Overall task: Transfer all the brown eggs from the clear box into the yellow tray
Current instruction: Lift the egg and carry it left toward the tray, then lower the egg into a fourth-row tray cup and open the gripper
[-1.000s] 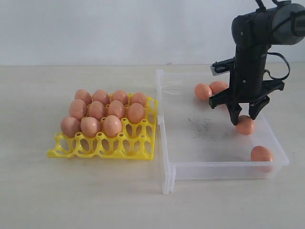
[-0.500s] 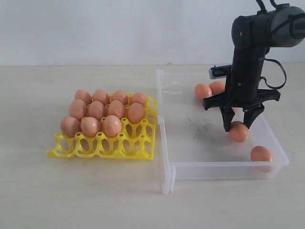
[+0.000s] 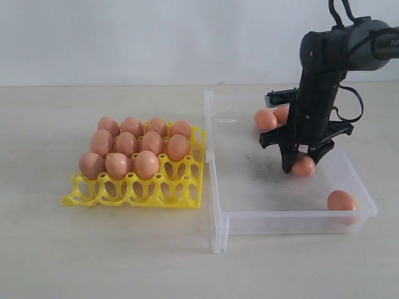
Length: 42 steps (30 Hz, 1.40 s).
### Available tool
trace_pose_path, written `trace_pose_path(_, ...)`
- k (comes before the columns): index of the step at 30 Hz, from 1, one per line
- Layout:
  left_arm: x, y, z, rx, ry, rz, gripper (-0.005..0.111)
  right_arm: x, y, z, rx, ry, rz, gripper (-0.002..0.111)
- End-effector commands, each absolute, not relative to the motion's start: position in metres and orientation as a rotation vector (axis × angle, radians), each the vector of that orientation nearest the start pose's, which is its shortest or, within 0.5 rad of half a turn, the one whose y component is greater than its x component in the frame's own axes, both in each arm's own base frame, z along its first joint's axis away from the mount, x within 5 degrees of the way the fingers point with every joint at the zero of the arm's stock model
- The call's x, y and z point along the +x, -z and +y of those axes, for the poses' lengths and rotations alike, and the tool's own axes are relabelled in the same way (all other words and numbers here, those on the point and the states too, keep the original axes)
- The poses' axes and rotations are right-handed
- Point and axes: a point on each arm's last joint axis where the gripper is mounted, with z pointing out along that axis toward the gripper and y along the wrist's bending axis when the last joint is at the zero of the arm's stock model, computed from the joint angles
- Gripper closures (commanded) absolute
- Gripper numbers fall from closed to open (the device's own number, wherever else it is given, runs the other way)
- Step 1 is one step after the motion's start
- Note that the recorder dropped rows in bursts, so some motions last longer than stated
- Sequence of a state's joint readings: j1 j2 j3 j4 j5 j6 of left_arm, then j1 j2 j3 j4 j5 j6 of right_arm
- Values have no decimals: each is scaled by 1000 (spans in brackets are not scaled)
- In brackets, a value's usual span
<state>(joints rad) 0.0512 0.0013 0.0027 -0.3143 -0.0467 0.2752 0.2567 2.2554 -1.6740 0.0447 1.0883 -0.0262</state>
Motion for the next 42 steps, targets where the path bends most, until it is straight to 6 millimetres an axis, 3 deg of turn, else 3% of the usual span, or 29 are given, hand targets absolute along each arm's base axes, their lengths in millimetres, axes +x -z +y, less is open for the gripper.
trace_pose_path(1, 55, -218, 4, -76, -18, 1432, 103, 442, -120, 125, -350, -230, 2829, 108)
trace_pose_path(6, 55, -218, 4, -76, -18, 1432, 103, 439, -122, 119, -146, -229, 2389, 108)
trace_pose_path(11, 55, -218, 4, -76, -18, 1432, 103, 400, -121, 106, -192, -108, 2029, 108)
trace_pose_path(14, 55, -218, 4, -76, -18, 1432, 103, 377, -120, 102, -176, -235, 1840, 108)
trace_pose_path(17, 55, -218, 4, -76, -18, 1432, 103, 357, -127, 101, -160, -514, 1599, 108)
trace_pose_path(21, 55, -218, 4, -76, -18, 1432, 103, 352, -125, 112, -199, -775, 1620, 108)
trace_pose_path(29, 55, -218, 4, -76, -18, 1432, 103, 347, -132, 172, -830, -1052, 1514, 108)
trace_pose_path(36, 55, -218, 4, -76, -18, 1432, 103, 341, -125, 223, -1019, -1075, 1403, 108)
trace_pose_path(42, 55, -218, 4, -76, -18, 1432, 103, 348, -110, 247, -1101, -956, 1530, 108)
